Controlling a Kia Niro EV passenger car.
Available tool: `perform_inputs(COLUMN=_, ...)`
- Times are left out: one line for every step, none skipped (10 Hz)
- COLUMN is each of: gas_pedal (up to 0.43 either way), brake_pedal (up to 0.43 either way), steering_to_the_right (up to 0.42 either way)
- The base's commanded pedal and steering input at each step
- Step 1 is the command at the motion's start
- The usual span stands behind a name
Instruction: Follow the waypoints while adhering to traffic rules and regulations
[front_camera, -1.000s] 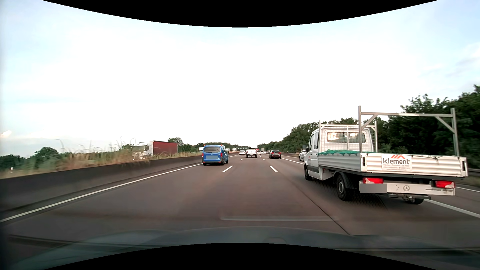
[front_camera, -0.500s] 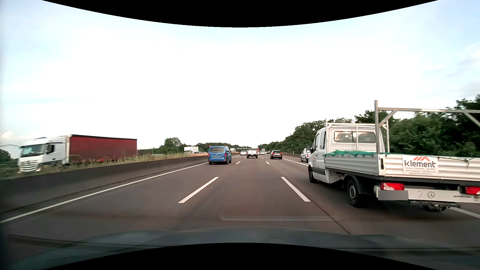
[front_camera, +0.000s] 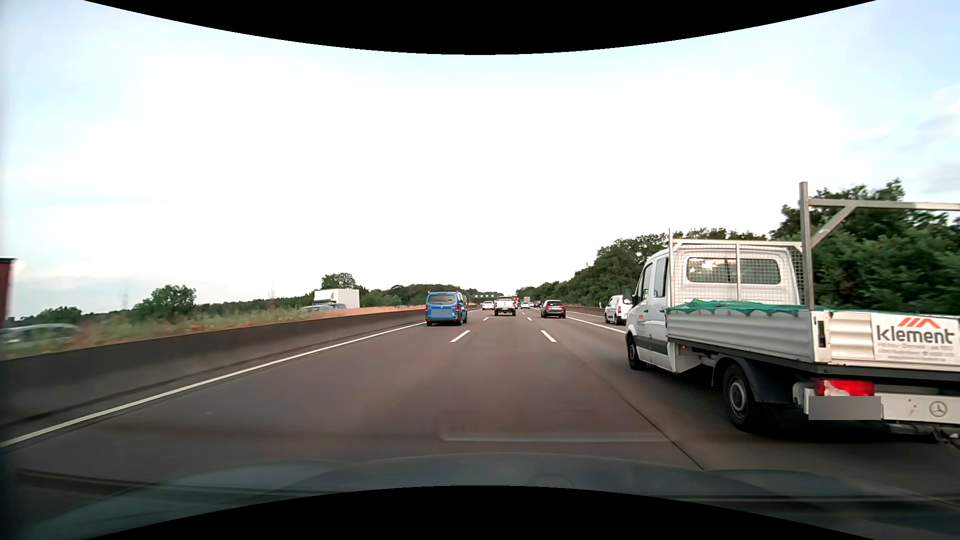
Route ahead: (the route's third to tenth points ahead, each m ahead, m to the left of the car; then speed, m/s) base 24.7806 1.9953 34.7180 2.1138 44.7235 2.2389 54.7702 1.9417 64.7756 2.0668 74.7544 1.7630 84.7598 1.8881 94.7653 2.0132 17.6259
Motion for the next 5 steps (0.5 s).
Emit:
perform_inputs(gas_pedal=0.177, brake_pedal=0.0, steering_to_the_right=-0.003)
perform_inputs(gas_pedal=0.177, brake_pedal=0.0, steering_to_the_right=-0.003)
perform_inputs(gas_pedal=0.177, brake_pedal=0.0, steering_to_the_right=-0.004)
perform_inputs(gas_pedal=0.177, brake_pedal=0.0, steering_to_the_right=-0.004)
perform_inputs(gas_pedal=0.177, brake_pedal=0.0, steering_to_the_right=-0.004)
